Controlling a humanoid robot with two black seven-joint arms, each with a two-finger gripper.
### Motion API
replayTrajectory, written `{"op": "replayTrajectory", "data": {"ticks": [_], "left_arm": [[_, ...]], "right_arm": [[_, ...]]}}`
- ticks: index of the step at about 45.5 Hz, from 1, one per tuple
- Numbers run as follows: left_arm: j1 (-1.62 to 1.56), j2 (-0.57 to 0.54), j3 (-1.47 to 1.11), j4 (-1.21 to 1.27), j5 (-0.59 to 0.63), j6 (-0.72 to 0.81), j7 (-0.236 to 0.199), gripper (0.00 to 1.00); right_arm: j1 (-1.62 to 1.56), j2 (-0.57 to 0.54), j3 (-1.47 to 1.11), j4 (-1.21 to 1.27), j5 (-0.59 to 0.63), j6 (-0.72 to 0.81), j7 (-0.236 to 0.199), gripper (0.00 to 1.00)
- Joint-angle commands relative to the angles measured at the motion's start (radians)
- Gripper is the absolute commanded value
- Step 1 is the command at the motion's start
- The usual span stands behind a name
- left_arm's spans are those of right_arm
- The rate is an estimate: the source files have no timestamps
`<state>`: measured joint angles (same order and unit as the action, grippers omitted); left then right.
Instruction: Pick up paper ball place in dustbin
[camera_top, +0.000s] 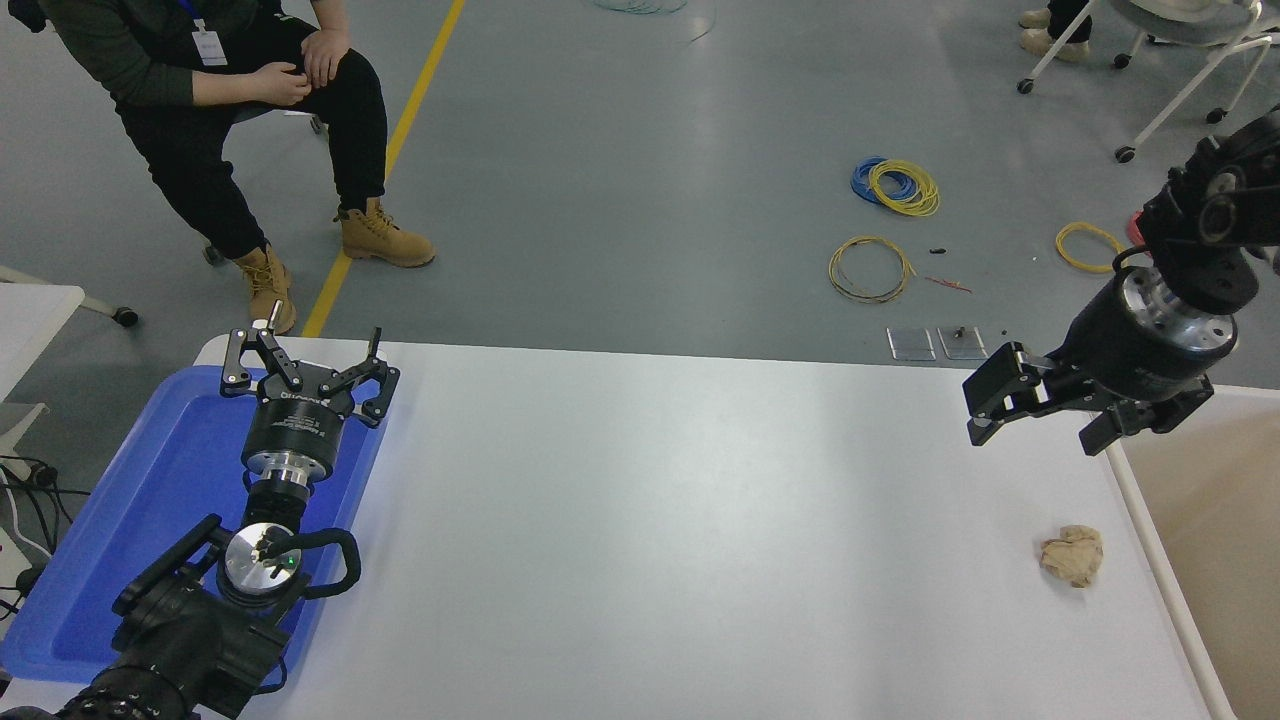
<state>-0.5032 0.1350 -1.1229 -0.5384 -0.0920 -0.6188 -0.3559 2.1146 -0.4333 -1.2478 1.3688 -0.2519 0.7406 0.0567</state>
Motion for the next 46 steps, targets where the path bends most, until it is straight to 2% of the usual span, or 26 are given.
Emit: {"op": "replayTrajectory", "data": {"ticks": [1, 46], "left_arm": [[-0.002, 0.0, 0.0, 0.0, 0.0, 0.001, 0.0, 1.0], [0.0, 0.0, 0.0, 0.0, 0.0, 0.001, 0.0, 1.0]], "right_arm": [[0.004, 0.002, 0.001, 0.0, 0.002, -0.001, 0.0, 1.0], [-0.018, 0.011, 0.036, -0.085, -0.003, -0.006, 0.0, 1.0]]}}
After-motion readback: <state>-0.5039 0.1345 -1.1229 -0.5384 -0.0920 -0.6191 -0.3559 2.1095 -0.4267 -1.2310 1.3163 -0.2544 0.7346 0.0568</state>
